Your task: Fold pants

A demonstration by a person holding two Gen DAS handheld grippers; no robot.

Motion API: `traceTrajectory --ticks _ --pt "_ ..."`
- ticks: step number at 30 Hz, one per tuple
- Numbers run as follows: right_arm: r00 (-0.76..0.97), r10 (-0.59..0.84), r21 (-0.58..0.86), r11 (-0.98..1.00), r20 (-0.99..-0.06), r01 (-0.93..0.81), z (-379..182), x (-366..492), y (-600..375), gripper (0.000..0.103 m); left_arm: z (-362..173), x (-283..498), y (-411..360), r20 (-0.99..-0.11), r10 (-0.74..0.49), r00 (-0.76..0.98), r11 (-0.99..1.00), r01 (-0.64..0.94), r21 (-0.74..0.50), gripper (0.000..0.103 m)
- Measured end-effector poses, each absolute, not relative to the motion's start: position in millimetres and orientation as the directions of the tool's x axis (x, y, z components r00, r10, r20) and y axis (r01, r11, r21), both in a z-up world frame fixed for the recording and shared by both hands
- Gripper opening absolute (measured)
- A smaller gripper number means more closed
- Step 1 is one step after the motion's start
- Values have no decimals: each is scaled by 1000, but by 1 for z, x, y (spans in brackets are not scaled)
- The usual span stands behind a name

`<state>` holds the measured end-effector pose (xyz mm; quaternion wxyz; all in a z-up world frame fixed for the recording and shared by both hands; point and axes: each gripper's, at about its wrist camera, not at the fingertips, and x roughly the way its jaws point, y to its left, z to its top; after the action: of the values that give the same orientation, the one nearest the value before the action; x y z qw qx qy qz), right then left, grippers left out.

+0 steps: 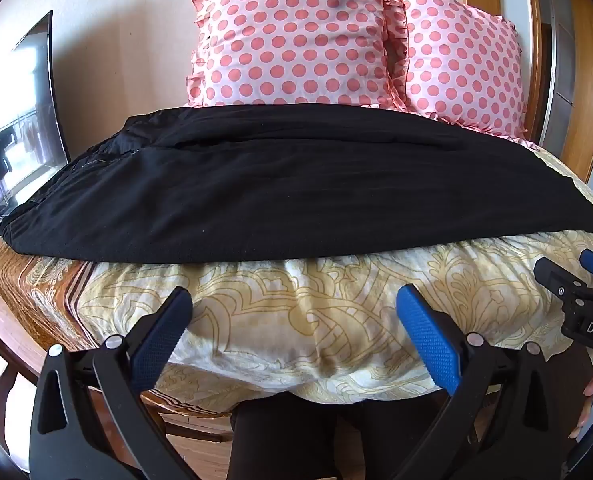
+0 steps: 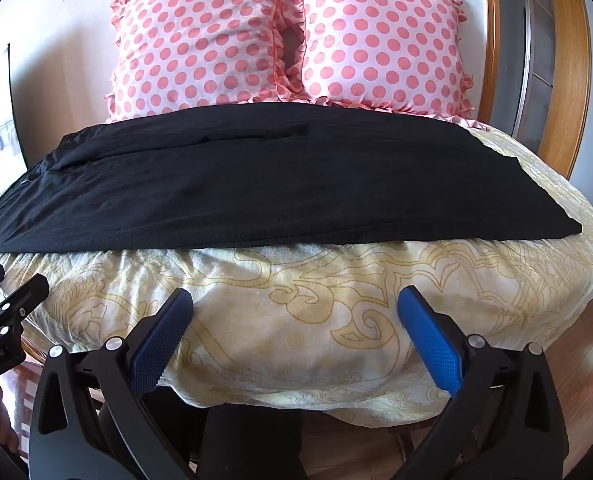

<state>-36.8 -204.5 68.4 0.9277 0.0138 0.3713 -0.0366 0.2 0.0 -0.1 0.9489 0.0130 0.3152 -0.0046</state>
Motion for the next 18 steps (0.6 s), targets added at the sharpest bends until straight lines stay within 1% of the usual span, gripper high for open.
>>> traceTrajectory --ticks 18 --pt "725 -56 -2 997 -687 75 69 -38 -205 102 0 0 0 -596 0 803 1000 16 23 101"
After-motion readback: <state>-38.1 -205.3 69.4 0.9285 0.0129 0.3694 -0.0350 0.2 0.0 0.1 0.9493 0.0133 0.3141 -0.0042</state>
